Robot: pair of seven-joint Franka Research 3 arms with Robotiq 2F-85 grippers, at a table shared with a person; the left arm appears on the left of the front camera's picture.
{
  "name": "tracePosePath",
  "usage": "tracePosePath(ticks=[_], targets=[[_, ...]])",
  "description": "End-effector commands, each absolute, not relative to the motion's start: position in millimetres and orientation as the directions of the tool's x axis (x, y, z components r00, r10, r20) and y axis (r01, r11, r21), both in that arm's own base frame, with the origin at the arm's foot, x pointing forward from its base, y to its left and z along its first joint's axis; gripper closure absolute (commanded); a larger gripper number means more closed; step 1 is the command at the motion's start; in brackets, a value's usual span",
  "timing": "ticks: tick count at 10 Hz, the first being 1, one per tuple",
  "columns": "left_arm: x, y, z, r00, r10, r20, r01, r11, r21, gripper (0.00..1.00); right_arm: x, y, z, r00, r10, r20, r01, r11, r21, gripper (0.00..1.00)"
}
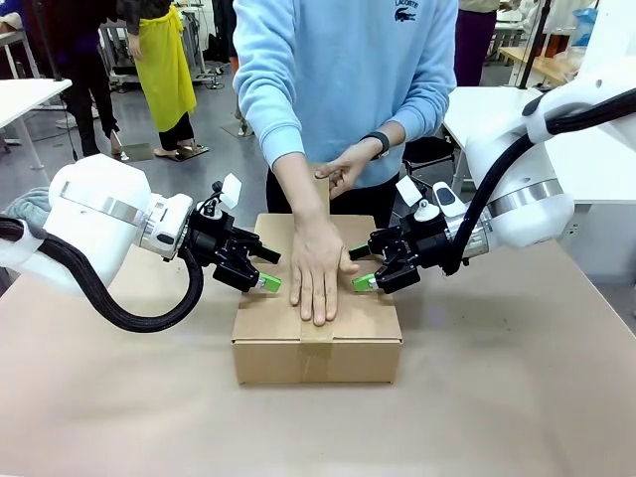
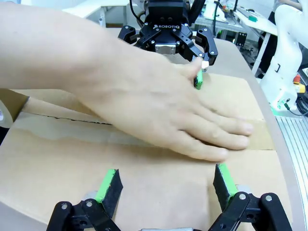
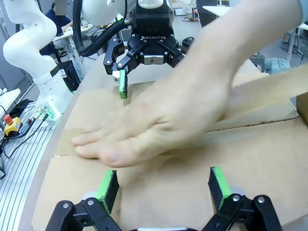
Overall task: Pack the gift set into the box.
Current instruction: Press and hold the closed box until the human finishes sealing it.
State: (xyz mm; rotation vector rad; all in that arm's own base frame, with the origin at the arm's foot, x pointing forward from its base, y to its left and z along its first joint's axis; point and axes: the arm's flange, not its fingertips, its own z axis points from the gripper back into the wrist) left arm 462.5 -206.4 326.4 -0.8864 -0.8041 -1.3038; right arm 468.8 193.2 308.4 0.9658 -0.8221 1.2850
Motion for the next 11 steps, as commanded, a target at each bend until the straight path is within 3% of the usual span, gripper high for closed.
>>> tracePosePath(ticks=[1, 11], targets=[[461.5, -205.7, 323.8, 0.106, -0.448, 0.888, 0.994, 0.045, -0.096, 0.00, 467.6, 195.5, 306.9, 0.121, 0.396, 0.910, -0.992, 0.020, 0.123, 0.00], [461.5, -205.7, 323.8, 0.106, -0.448, 0.888, 0.994, 0.045, -0.096, 0.00, 467.6, 195.5, 306.9, 0.121, 0.396, 0.910, -0.992, 0.020, 0.123, 0.00]])
